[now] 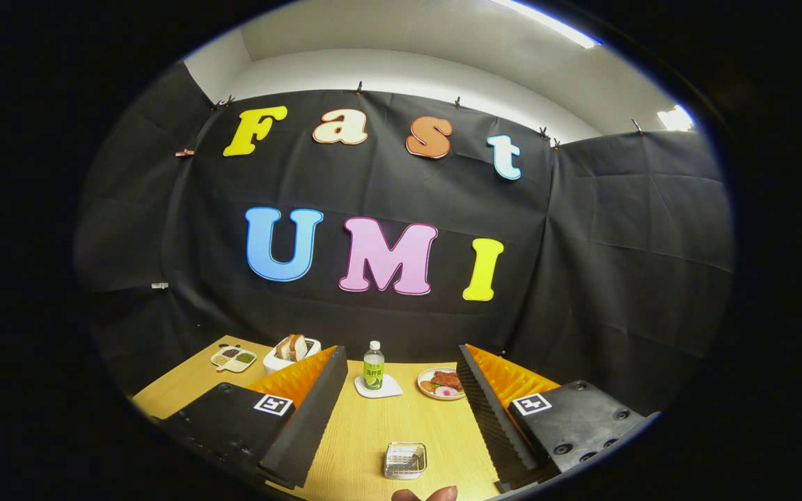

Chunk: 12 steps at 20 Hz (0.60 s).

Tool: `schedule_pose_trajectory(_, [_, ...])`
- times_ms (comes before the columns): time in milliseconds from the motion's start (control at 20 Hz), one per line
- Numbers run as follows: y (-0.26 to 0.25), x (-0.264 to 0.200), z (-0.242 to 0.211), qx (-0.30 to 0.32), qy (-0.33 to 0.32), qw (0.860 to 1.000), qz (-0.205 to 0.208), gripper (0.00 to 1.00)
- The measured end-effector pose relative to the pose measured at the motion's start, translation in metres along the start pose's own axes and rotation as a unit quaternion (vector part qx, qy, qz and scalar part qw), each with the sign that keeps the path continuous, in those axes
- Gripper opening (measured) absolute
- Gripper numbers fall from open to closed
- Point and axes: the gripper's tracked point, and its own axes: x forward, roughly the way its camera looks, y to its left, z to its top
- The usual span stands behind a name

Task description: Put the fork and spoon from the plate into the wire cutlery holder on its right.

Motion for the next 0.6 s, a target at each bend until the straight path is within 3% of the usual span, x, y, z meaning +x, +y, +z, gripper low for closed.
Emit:
schedule_pose_trajectory(350, [0.019,0.000,-0.014,0.014,0.025,0.999,0.044,0.98])
schedule_pose_trajectory(600, [0.076,-0.007,-0.055,0.017,0.100,0.986,0.129,0.98])
